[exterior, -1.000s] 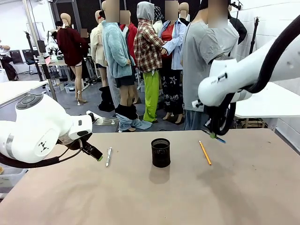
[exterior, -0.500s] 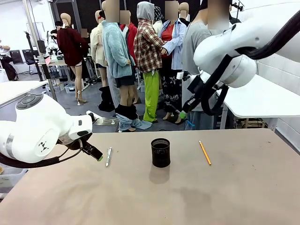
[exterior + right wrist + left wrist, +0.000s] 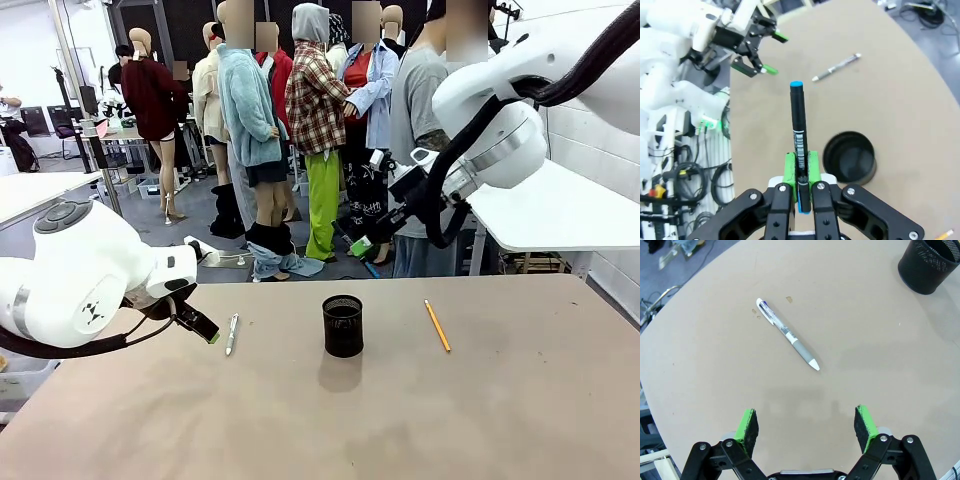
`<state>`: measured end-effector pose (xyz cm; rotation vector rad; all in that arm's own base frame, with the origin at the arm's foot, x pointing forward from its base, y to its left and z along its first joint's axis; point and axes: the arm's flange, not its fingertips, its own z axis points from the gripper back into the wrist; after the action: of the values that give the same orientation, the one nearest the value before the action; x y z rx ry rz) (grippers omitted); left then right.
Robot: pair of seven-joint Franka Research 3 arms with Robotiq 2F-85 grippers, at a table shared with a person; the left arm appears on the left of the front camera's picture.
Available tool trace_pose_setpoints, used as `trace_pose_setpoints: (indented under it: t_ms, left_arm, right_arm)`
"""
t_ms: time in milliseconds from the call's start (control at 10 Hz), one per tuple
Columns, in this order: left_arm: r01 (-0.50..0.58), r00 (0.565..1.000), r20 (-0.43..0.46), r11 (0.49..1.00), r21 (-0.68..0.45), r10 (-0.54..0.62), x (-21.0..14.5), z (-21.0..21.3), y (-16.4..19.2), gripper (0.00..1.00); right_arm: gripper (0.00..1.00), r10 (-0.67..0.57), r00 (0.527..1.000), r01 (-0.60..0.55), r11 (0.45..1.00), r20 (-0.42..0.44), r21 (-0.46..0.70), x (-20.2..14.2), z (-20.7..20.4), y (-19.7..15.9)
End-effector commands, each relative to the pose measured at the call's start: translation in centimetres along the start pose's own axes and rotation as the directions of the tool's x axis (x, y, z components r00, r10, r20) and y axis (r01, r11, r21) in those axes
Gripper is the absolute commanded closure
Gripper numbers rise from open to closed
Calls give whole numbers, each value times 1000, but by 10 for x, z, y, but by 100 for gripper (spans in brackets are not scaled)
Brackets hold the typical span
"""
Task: Place the pens into the pen holder.
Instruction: Pick up a writing instrument from the table and place it into the Pen holder.
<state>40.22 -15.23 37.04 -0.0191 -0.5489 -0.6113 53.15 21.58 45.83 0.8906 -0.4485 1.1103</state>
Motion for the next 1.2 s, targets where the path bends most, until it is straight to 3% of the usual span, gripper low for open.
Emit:
trace_pose_setpoints:
  t_ms: [0, 200, 400, 600, 1100]
  left_arm:
    - [-4, 1000, 2, 1000, 0, 4, 0, 1, 2, 0]
    - [-4, 1000, 2, 1000, 0, 4, 0, 1, 2, 0]
    - [-4, 1000, 2, 1000, 0, 4, 0, 1, 2, 0]
    - [-4, 1000, 2, 1000, 0, 4, 0, 1, 2, 0]
    - [-4, 1000, 2, 1000, 0, 4, 0, 1, 2, 0]
  right_arm:
    - [100, 36, 998, -37, 998, 42, 42, 1, -19, -6]
    - [100, 105, 994, -104, 994, 18, -20, -5, -54, -11]
    - [100, 161, 977, -163, 987, 140, 7, -12, -67, -22]
    - [100, 119, 980, -123, 992, 160, 15, -19, -75, -36]
    - [100, 178, 971, -180, 984, 157, -2, -41, -94, -55]
